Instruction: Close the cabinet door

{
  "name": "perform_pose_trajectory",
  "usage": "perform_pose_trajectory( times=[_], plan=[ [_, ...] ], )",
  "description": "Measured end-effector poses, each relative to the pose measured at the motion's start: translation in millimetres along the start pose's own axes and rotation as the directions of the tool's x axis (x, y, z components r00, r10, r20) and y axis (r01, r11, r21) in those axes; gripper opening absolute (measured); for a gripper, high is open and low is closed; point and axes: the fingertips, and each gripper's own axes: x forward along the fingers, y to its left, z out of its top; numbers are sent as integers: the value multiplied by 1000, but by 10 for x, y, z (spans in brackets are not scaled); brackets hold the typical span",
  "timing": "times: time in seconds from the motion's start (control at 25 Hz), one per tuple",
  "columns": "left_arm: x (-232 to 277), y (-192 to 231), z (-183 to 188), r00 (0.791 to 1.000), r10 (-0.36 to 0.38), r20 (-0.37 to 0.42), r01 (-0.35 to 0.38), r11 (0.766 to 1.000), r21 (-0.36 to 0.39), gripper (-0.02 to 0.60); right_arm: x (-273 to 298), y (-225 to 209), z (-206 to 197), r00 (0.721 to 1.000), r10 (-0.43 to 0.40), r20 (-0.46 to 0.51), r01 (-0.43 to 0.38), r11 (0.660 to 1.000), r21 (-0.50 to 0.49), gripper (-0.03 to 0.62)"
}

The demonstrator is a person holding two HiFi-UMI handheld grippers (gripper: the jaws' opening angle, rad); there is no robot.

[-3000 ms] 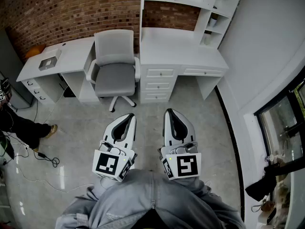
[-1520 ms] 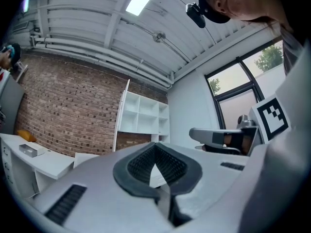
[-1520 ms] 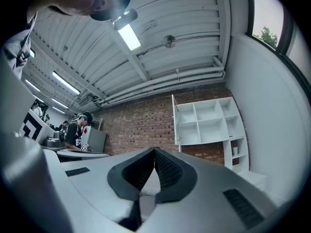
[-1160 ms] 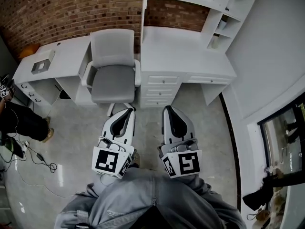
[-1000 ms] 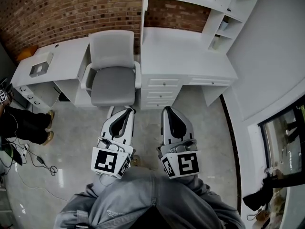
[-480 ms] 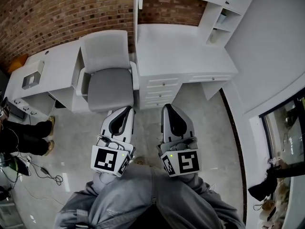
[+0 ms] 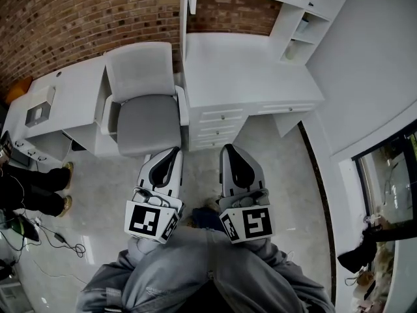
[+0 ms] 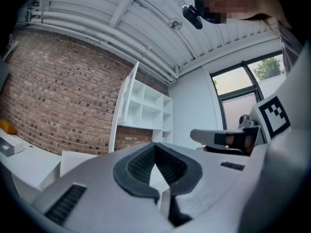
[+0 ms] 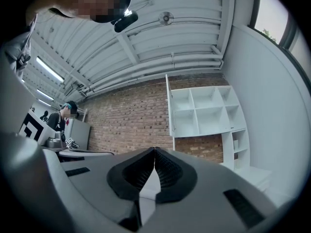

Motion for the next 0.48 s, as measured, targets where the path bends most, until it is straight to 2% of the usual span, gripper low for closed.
perform_pose_trajectory(
  times=[0.48],
  plan=[
    [349,230,-25,999,30,22,-30,1000,4,5,454,-129,-61,998,56,29,-56,998,2,27]
  ],
)
